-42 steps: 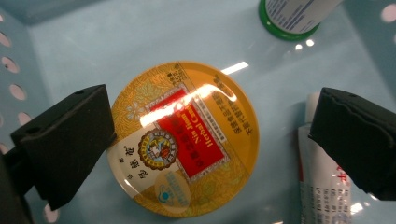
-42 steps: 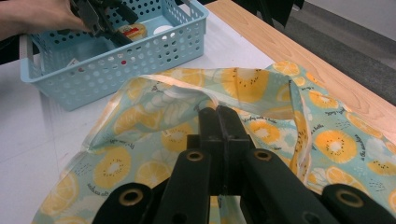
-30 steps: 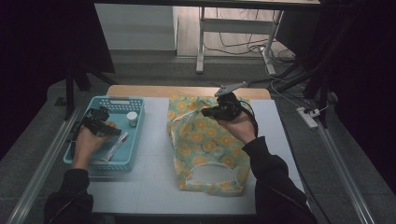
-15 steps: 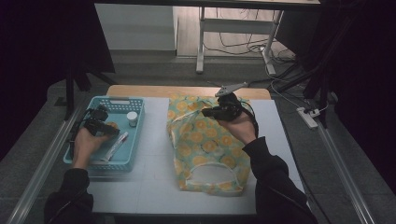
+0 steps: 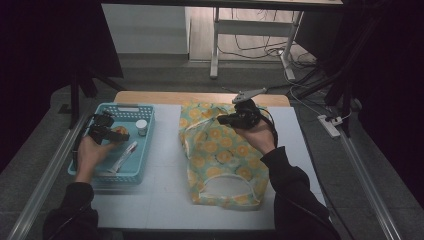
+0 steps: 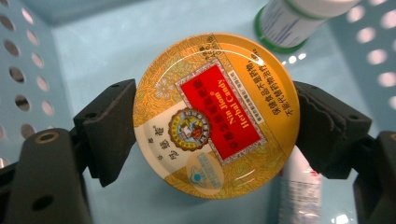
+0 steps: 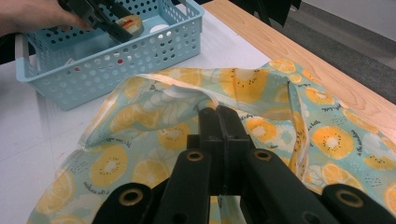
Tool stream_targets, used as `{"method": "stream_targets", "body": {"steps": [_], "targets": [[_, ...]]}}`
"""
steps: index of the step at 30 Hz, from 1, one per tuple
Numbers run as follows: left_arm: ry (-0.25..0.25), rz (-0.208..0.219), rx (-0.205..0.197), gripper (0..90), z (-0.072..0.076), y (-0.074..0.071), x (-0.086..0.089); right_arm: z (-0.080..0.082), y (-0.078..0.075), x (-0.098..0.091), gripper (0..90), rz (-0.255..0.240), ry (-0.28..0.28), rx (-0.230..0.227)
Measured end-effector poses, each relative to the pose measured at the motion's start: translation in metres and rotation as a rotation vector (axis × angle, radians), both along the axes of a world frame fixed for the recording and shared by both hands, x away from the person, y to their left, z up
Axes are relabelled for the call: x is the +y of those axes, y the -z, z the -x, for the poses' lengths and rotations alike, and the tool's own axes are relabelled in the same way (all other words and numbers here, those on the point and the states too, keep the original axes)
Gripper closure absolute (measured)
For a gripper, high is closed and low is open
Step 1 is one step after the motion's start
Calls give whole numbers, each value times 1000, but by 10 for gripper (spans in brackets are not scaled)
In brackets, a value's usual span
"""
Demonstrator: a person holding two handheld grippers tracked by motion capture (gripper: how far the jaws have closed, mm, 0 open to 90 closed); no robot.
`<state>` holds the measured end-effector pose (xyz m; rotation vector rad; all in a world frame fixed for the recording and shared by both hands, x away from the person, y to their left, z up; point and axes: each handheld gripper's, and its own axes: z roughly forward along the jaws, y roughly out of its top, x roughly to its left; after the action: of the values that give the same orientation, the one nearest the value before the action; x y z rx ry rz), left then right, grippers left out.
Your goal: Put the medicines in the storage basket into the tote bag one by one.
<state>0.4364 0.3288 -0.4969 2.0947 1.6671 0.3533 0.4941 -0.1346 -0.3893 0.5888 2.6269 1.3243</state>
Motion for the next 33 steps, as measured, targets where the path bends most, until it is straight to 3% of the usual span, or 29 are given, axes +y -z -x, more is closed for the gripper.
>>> {"method": "stream_targets", "body": {"steps": [7, 17, 27, 33], "targets": [[60, 40, -52, 207, 10, -20, -7, 0, 1, 0, 900, -2, 0, -2], [149, 80, -91, 207, 26, -36, -22, 0, 1, 0, 900, -3, 3, -3], [273, 113, -140, 207, 42, -57, -52, 0, 2, -2, 900, -7, 9, -2], [329, 125, -147, 207, 46, -66, -70, -1, 3, -3, 900, -8, 11, -1]]}}
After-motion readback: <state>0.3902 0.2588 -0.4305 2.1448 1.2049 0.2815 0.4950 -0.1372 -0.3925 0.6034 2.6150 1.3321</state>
